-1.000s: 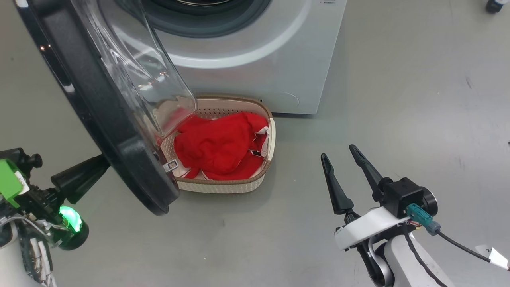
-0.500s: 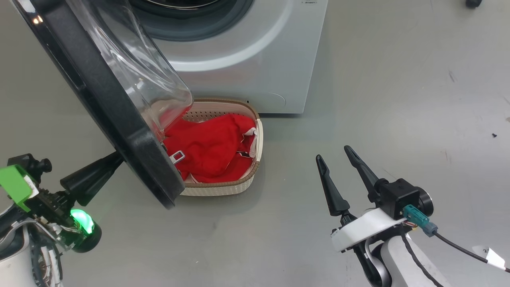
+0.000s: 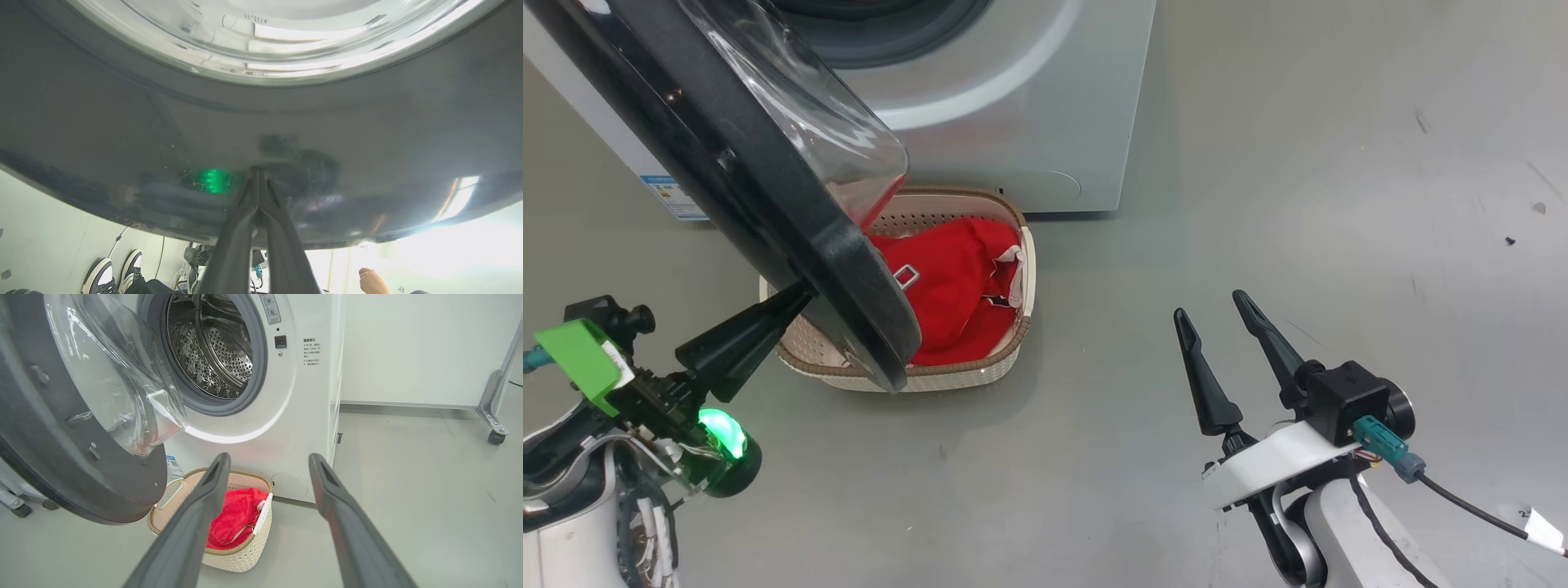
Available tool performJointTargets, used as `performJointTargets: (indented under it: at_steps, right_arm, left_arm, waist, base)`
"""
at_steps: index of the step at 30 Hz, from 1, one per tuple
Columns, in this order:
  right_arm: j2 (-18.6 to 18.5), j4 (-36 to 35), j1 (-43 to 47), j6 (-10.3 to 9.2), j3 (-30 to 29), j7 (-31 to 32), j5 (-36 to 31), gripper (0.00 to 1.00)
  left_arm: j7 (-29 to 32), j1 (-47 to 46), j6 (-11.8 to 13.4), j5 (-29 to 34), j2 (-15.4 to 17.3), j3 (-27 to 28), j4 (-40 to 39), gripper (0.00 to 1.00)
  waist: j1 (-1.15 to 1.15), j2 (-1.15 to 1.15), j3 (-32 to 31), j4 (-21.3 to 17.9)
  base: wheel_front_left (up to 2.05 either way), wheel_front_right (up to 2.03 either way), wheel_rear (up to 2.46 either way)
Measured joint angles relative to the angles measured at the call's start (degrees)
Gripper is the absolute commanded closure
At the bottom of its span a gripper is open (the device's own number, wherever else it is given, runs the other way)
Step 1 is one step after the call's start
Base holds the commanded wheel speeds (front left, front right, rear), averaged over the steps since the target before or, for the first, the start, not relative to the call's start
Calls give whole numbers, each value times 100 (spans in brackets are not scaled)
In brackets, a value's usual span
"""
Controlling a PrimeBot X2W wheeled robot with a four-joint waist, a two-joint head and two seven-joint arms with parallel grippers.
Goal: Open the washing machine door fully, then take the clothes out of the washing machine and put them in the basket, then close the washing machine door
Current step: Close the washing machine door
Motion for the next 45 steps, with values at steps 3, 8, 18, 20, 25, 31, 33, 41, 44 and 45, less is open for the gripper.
performJointTargets:
  at_steps: [3,8,18,20,25,31,33,41,44,45]
  right_arm:
    - [3,-18,-3,-43,-31,1,1,0]
    - [3,-32,-4,-43,-34,1,44,0]
    - [4,-48,-6,-52,-58,1,48,0]
    - [4,-48,-6,-69,-66,1,48,0]
    - [8,-53,-5,-101,-203,1,48,0]
    - [10,-53,-4,-109,-305,0,48,0]
    - [10,-52,-2,-127,-335,1,48,0]
    - [10,-49,11,-126,-367,1,48,0]
    - [12,-48,20,-125,-367,0,48,0]
    - [12,-47,29,-125,-368,1,48,0]
  left_arm:
    - [-132,5,2,-159,1,-160,-20,100]
    - [-324,18,24,-244,1,-383,-71,100]
    - [-720,152,46,-357,2,-621,-226,100]
    - [-814,162,46,-355,1,-639,-256,100]
    - [-1091,271,-213,259,2,-803,-391,100]
    - [-1539,459,-671,1098,204,-909,-457,100]
    - [-1767,545,-905,1502,369,-931,-493,100]
    - [-2891,975,-1298,3325,913,-1046,-765,100]
    - [-3362,1123,-1313,3961,1080,-1172,-878,100]
    - [-3562,1173,-1313,4189,1110,-1187,-929,100]
  waist:
    - [0,0,42,-39]
    - [0,0,74,-71]
    - [0,0,88,-122]
    - [0,0,84,-120]
    - [0,0,56,-64]
    - [0,0,-17,50]
    - [0,0,-57,97]
    - [0,0,-231,282]
    - [0,0,-286,335]
    - [0,0,-306,348]
  base:
    - [0,0,0]
    - [0,0,0]
    - [0,0,0]
    - [0,0,0]
    - [0,0,0]
    - [0,0,0]
    - [0,0,0]
    - [0,0,0]
    - [0,0,0]
    - [0,0,0]
